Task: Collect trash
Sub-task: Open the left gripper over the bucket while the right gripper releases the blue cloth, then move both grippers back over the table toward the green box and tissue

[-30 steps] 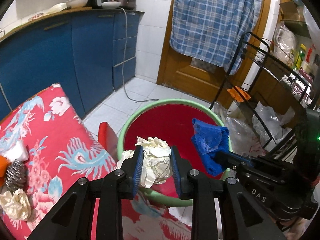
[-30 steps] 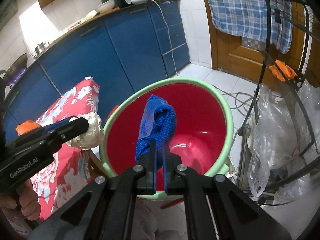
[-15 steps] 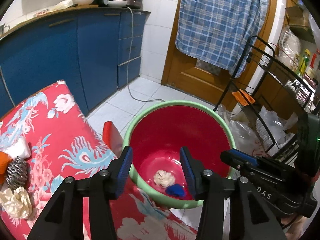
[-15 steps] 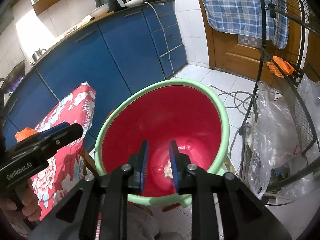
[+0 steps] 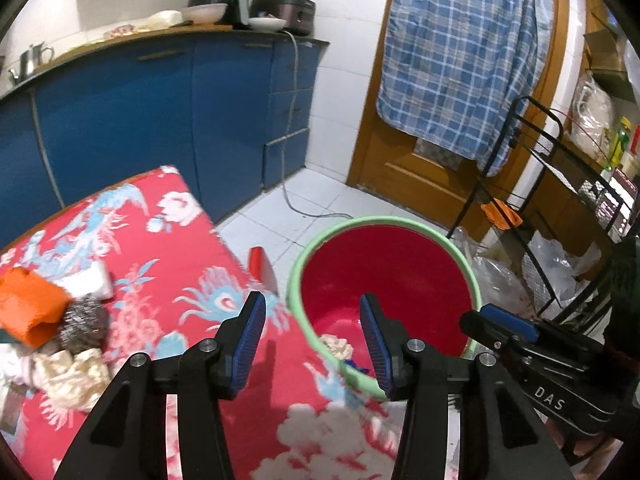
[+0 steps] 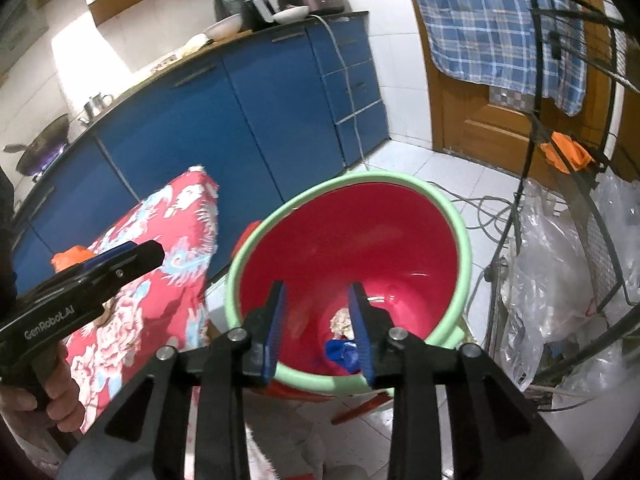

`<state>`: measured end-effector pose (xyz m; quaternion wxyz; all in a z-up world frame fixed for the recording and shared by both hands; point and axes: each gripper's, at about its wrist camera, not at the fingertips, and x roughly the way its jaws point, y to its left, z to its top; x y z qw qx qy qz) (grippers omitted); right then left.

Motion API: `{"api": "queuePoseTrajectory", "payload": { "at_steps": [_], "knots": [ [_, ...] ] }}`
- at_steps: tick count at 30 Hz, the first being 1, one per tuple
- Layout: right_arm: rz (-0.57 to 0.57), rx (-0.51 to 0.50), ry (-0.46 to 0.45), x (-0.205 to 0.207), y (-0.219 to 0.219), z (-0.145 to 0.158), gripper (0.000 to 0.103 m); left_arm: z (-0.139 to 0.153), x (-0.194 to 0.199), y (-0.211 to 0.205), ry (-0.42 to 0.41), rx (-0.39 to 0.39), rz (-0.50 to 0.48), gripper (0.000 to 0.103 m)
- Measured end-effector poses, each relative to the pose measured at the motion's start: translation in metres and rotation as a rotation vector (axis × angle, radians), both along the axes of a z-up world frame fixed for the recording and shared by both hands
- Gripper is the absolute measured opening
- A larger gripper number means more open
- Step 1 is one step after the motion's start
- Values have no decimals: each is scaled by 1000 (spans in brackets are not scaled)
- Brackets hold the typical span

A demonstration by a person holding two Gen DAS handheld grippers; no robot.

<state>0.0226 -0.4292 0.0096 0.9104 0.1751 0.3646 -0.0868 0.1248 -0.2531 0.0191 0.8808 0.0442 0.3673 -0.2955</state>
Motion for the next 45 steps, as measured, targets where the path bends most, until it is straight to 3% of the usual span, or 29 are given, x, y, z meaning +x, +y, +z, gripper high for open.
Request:
{"api": "queuePoseTrajectory", "payload": {
  "at_steps": [4,14,20,29,34,45],
  "knots": [
    [33,-24,-14,1,17,9,50,6,-3,19,-19,4,41,52],
    [157,-72,-38,10,72,26,74,18,-7,88,-47,0,182,63],
    [216,-86,-51,16,105,33,80,22,-8,130,-51,8,259,65],
    [313,-108,-54,26,156,38,80,15,-3,204,-43,103,377,65],
    [342,-116,-38,32,180,35,80,4,8,252,33,104,439,65],
    [387,-132,-4,39,214,28,80,-25,45,307,97,182,461,65]
  ]
}}
